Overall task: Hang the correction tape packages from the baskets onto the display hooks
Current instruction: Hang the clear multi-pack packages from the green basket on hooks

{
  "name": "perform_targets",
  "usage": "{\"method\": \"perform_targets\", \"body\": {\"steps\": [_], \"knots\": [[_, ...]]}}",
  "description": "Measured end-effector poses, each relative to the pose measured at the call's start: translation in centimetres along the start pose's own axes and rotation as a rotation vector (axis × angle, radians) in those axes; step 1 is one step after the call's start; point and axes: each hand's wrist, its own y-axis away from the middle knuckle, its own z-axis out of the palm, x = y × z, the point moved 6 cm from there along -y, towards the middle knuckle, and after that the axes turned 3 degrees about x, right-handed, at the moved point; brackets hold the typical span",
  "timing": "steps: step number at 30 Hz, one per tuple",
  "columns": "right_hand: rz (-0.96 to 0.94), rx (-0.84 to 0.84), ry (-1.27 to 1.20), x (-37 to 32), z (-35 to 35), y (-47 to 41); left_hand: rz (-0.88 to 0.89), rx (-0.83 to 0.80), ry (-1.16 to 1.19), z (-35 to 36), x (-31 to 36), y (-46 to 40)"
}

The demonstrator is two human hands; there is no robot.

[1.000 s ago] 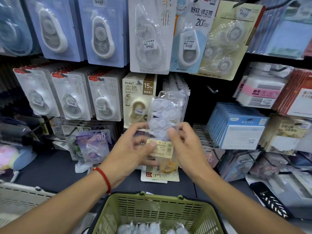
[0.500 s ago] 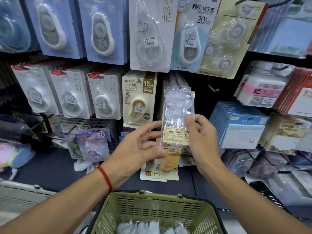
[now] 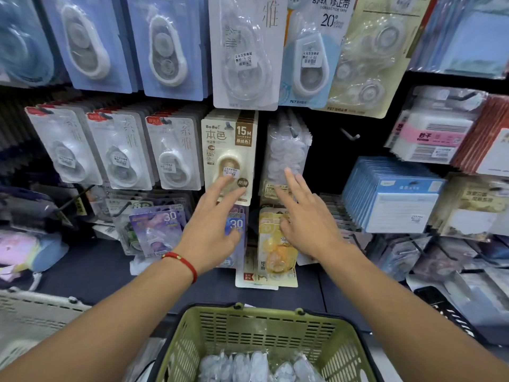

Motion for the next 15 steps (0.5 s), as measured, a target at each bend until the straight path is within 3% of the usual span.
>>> {"method": "perform_targets", "body": {"steps": [5,8,10,15], "knots": [[-0.048,0.067,-0.106,0.2,-0.8,1.3,0.023,-0.013,-0.004,0.8,-0.3,0.6],[-0.023,-0.006,-0.208,0.5,0.0,2.9,0.026,-0.140,-0.043,2.2,-0.3,1.6],[0.001,-0.183,-0.194,0.7,2.1,4.8,0.036,-0.320,-0.139,4.1,-0.4,3.2],[-0.029,-0.855,0.022,1.2,11.6,14.6,0.080,-0.937,-0.380,10.4,-0.9,11.0]]}}
